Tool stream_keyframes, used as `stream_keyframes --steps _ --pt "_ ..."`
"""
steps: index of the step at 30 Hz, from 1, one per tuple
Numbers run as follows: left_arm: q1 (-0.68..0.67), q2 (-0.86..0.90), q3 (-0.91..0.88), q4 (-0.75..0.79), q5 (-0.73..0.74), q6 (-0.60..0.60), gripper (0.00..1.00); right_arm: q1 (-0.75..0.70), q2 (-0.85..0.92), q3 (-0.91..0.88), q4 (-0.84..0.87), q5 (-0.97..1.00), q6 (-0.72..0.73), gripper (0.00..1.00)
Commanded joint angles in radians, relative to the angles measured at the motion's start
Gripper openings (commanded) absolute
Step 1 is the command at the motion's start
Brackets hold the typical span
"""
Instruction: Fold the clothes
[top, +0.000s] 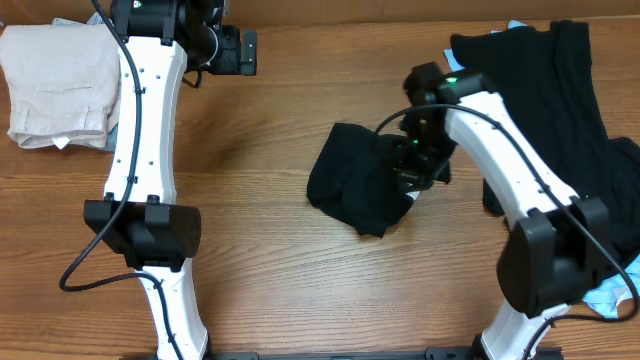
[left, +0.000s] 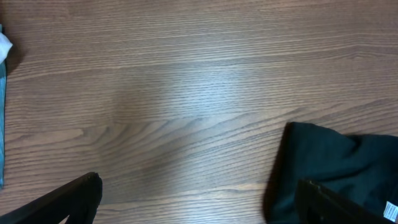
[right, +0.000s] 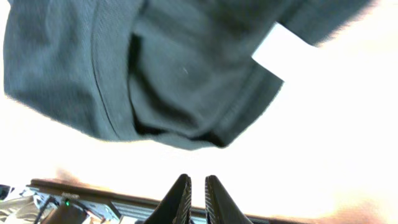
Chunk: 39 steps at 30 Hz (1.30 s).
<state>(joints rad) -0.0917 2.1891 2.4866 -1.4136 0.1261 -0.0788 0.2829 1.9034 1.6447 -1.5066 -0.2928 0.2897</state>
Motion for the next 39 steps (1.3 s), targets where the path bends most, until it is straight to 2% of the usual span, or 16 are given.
stream_keyframes --steps 1,2,3,6,12,31,34,39 --pt "0.001 -0.002 -0.006 0.002 -0.006 0.02 1.0 0.009 -0.024 -0.016 0.023 0.012 -0.063 0.31" --pt "0.001 -0.002 -0.006 0.003 -0.006 0.02 1.0 0.017 -0.024 -0.027 0.047 0.002 -0.07 0.4" --pt "0.001 -0.002 -0.006 0.004 -0.006 0.02 1.0 0.028 -0.024 -0.04 0.076 -0.018 -0.088 0.45" --pt "0.001 -0.002 -0.006 0.003 -0.006 0.02 1.0 0.058 -0.024 -0.113 0.183 -0.066 -0.097 0.49" --pt "0.001 -0.002 -0.006 0.004 -0.007 0.023 1.0 0.076 -0.024 -0.289 0.368 -0.184 -0.116 0.45" --pt "0.001 -0.002 -0.006 0.004 -0.006 0.023 1.0 0.088 -0.039 -0.264 0.403 -0.259 -0.187 0.4" --pt "0.001 -0.002 -0.006 0.004 -0.006 0.023 1.0 0.119 -0.039 -0.264 0.403 -0.229 -0.186 0.37" --pt "0.001 -0.002 -0.006 0.004 -0.006 0.023 1.0 0.141 -0.039 -0.264 0.394 -0.182 -0.142 0.15"
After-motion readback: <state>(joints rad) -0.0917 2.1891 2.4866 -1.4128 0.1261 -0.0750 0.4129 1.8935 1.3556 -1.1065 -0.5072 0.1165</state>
